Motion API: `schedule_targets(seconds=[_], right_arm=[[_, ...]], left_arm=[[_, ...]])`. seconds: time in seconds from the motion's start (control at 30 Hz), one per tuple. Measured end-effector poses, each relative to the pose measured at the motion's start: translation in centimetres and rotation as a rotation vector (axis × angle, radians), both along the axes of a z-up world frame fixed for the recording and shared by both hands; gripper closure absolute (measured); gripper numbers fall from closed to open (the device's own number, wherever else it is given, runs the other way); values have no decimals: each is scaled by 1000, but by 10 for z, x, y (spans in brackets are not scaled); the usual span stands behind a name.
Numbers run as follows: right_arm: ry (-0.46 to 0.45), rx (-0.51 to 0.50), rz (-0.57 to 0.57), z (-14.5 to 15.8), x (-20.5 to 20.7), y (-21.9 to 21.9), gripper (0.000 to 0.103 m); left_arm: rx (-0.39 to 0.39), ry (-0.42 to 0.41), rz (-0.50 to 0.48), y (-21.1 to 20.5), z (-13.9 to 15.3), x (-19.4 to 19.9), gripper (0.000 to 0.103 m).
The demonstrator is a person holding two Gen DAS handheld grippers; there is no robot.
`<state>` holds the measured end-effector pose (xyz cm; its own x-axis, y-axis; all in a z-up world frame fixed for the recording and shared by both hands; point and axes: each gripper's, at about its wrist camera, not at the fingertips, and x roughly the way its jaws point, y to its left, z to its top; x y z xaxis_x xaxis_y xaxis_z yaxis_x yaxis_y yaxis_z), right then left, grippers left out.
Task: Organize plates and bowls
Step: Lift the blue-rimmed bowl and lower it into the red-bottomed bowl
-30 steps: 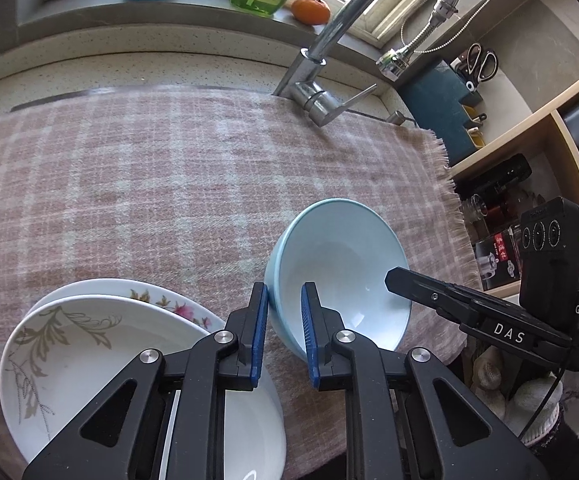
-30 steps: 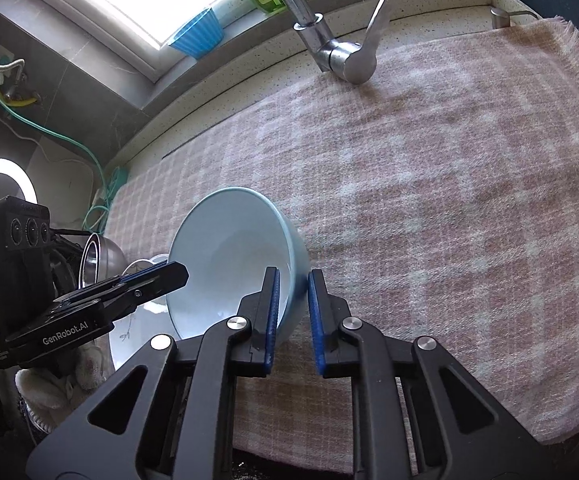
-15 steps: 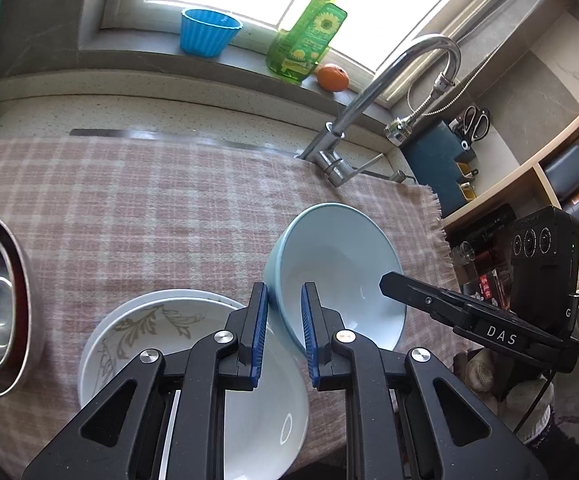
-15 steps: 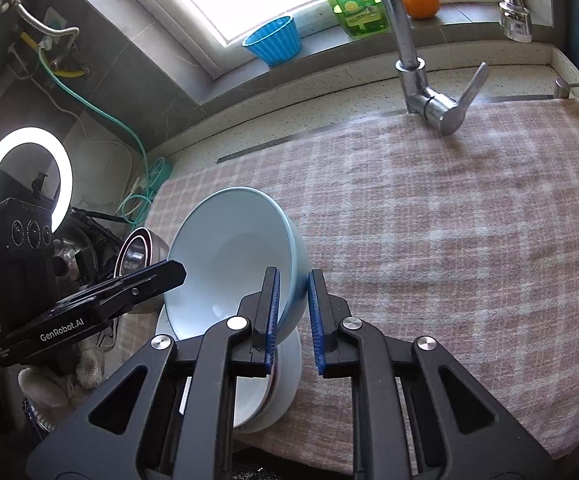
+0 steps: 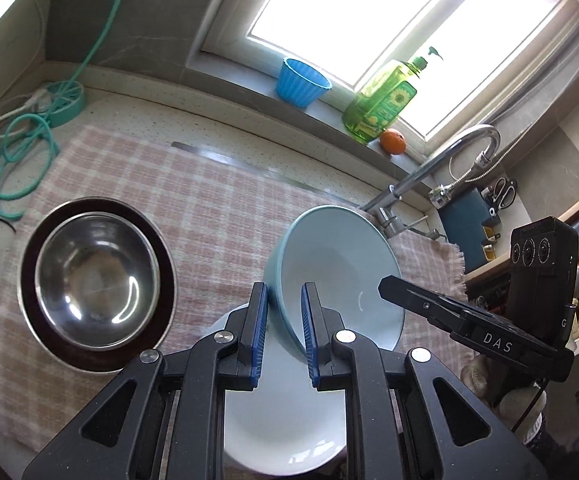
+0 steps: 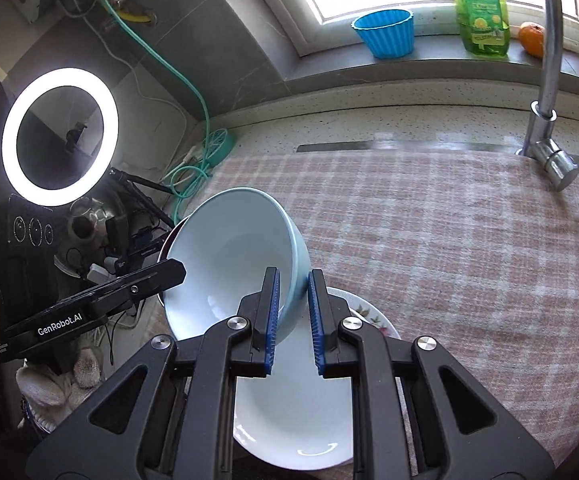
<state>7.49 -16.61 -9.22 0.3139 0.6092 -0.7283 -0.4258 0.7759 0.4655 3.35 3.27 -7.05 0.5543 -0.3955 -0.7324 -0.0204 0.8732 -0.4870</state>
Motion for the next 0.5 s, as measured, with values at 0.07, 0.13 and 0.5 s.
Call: schedule_targets(seconds=[0.07,0.13,0.5], right_arm=[[-1,-2,25,0,1,16,88],[-1,-5,49,-1,2,32,88],[5,-24,146,-9,8,103,88]], left_arm=[[-3,-1,31,14,0,-4,88],[-8,0,59,27,0,-7,88],[-7,14,172,87,-7,-20,88]])
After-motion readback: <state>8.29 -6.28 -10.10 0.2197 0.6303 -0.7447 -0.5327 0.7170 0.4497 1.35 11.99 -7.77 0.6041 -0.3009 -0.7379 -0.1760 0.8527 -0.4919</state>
